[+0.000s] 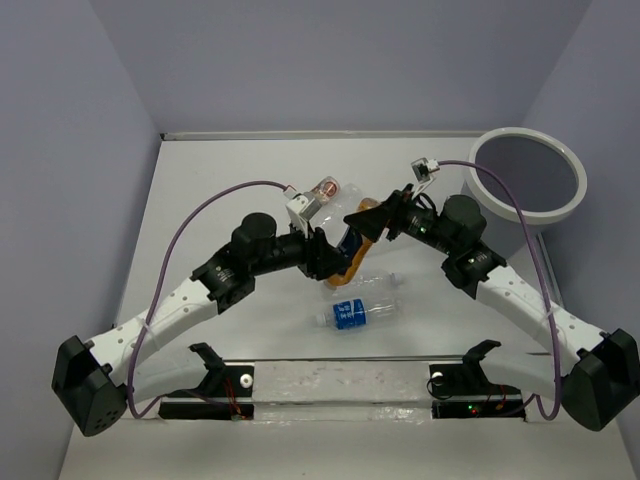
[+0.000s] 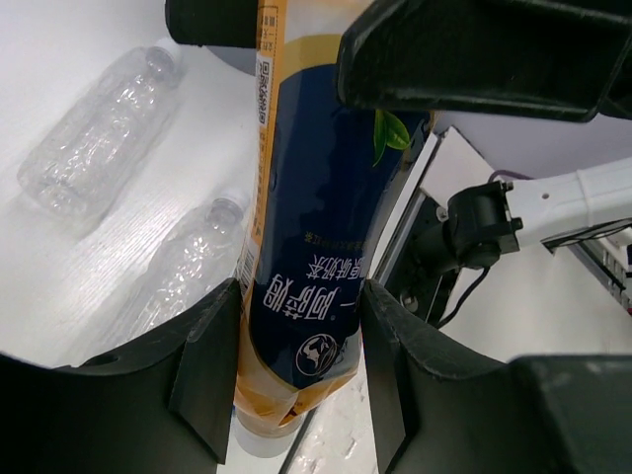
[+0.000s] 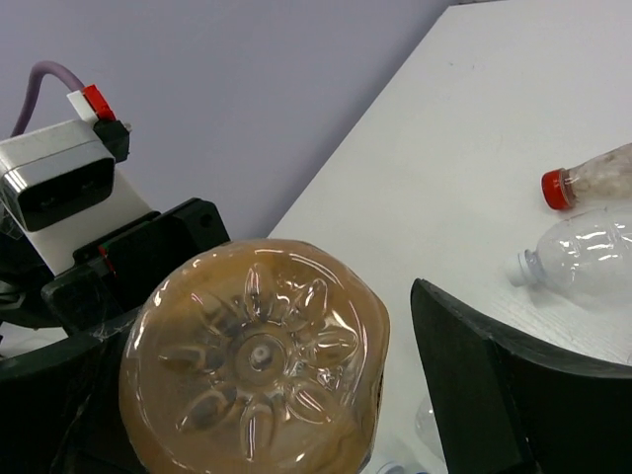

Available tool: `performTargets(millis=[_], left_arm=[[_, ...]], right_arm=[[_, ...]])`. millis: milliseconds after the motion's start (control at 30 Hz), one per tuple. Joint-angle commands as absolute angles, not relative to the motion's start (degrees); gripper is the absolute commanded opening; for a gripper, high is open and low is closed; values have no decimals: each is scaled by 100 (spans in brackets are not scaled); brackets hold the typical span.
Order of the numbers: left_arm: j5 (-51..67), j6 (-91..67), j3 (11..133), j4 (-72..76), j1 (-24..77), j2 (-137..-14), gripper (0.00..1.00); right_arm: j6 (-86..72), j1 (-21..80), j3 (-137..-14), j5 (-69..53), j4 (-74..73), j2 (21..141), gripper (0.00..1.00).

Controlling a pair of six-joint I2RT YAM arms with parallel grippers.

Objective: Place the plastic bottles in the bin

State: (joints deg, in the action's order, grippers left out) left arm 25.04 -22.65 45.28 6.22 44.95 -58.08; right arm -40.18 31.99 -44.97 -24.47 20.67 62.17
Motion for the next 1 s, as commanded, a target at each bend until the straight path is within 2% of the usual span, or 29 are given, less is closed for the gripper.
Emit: performTargets(millis=[0, 67, 100, 133, 200, 233, 267, 300, 400, 533, 700, 767, 867, 967], left_arm=[[2645, -2566, 4667, 1467, 4553, -5888, 47], [2698, -2584, 4667, 1582, 4588, -5959, 47], [2698, -2575, 4667, 1591, 4597, -5994, 47], [2698, -2575, 4676, 1582, 4605, -6020, 48], [2655, -2558, 4684, 1547, 4605, -6073, 67], [2567, -2523, 4711, 1486, 4614, -6082, 76], [2279, -2409, 4746, 1381, 4606, -6091, 93], [2102, -2356, 4798, 1258, 4605, -6100, 99], [1049, -2101, 5167, 504, 4632, -6231, 99], [-322, -2004, 5195, 456, 4649, -6424, 99], [-448, -1785, 5123, 1309, 4649, -7179, 99], [-588, -1487, 5387, 1353, 4746, -7610, 99], [-765, -856, 5624, 1643, 4895, -7935, 99], [-598, -293, 5949, 1609, 4896, -8375, 99]], right_arm=[[-3815, 3243, -4755, -2540, 1784, 6100, 93], [-3788, 3243, -4746, -2444, 1793, 6039, 72], [-3779, 3243, -4755, -2400, 1784, 6012, 52], [-3771, 3243, -4764, -2330, 1775, 5986, 42], [-3692, 3243, -4894, -2111, 1671, 5916, 25], [-3613, 3243, -5009, -1979, 1548, 5906, 23], [-3351, 3243, -5158, -1577, 1382, 5889, 21], [-3183, 3243, -5324, -1321, 1206, 5871, 19], [-2480, 3243, -6071, 110, 364, 5740, 16], [-1636, 3182, -6846, 2316, 114, 5546, 14], [-241, 2919, -7689, 4513, 228, 5747, 13], [-62, 2656, -7708, 4859, 500, 5792, 13], [-358, 1472, -7585, 4800, 580, 5757, 13], [-265, 1196, -7576, 4859, 589, 5844, 13]])
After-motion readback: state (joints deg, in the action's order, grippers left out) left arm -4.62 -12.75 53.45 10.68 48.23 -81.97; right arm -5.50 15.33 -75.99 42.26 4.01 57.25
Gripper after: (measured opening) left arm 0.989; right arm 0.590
